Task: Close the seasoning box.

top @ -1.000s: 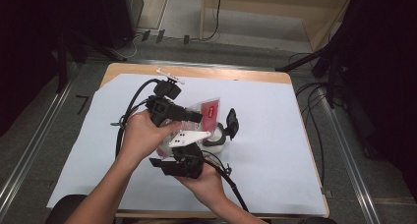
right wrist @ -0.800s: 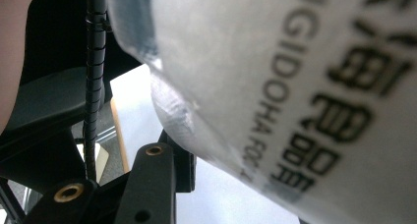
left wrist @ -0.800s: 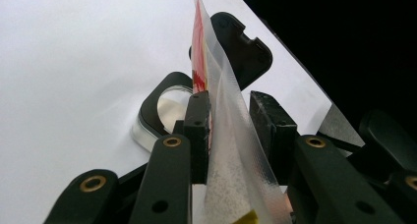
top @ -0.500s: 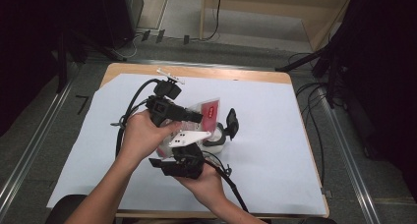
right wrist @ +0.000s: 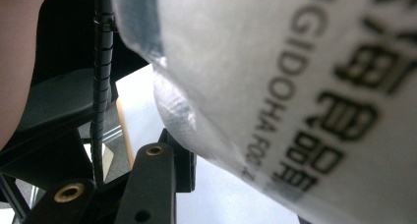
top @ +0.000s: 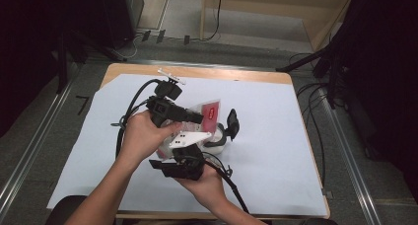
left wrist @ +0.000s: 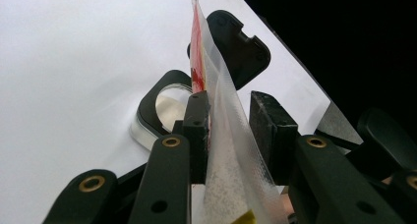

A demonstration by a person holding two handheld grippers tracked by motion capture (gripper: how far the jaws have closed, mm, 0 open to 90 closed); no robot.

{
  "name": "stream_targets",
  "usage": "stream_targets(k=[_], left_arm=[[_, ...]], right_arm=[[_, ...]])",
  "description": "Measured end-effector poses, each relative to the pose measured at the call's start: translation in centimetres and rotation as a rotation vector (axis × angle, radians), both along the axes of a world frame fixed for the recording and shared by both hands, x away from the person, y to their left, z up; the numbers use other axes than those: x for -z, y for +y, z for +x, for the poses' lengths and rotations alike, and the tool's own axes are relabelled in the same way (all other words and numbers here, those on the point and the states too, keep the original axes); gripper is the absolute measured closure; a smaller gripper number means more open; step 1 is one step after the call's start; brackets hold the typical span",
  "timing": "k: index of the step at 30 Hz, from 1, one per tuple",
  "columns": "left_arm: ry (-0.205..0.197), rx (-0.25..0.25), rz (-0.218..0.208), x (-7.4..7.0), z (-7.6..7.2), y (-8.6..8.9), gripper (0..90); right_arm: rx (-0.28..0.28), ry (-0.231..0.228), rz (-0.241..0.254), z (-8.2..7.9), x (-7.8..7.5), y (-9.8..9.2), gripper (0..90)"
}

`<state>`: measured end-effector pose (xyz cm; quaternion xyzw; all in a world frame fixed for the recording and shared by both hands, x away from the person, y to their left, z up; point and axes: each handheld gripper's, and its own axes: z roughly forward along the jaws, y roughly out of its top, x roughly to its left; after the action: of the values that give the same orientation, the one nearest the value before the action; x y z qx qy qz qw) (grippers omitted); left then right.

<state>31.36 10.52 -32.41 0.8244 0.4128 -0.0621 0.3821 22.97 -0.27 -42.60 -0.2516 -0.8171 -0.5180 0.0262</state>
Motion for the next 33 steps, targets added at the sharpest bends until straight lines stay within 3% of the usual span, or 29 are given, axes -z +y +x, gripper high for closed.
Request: stream_targets(k=[20, 33], left_arm=[[0.000, 0.002, -0.001, 0.01, 0.00, -0.01, 70.6], [0.003, -0.002, 0.008, -0.12, 0.01, -0.03, 70.0]], right_arm=[[-0.004, -0.012, 0.001, 0.02, 0.08, 0.02, 63.5], [-0.007, 0.007, 0.005, 0.15, -0.09, 0.08, 63.6]])
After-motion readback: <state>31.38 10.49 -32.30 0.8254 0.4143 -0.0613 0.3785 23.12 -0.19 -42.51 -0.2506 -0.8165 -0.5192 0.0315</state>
